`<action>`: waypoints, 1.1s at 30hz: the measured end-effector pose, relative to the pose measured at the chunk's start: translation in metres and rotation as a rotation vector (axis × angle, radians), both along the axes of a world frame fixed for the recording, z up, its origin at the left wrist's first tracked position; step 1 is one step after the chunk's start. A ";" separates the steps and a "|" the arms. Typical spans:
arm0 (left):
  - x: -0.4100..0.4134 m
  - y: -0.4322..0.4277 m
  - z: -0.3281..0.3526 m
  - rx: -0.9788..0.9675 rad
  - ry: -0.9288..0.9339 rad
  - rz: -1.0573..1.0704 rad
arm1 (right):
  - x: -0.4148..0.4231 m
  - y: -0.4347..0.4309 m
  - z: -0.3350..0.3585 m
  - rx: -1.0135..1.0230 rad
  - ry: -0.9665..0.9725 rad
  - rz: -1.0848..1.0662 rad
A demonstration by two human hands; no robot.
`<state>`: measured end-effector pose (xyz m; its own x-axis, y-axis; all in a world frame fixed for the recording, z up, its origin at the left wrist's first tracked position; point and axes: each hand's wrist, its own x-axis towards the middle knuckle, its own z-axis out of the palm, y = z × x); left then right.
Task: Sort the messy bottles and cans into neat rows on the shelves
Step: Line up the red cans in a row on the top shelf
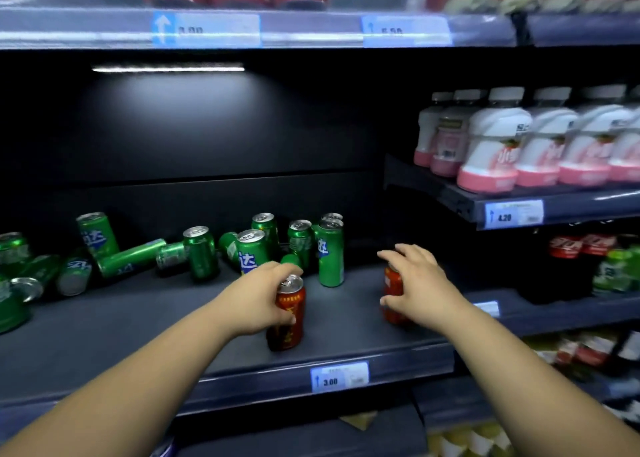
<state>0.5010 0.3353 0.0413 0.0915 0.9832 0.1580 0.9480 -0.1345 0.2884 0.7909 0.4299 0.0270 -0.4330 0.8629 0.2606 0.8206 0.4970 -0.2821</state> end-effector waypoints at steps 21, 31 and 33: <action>0.055 0.022 -0.058 0.015 -0.594 0.060 | -0.007 -0.028 -0.053 -0.314 0.540 -0.027; 0.047 0.013 -0.016 0.171 -0.757 0.093 | -0.014 -0.032 -0.008 -0.265 0.768 0.110; 0.042 0.004 0.016 0.241 -0.764 0.055 | -0.016 -0.037 0.022 -0.206 0.803 0.152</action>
<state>0.5427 0.3398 0.0570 -0.1758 0.9141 0.3655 0.5071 -0.2342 0.8295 0.7750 0.3926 0.0491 -0.2989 0.8743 0.3824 0.2604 0.4602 -0.8488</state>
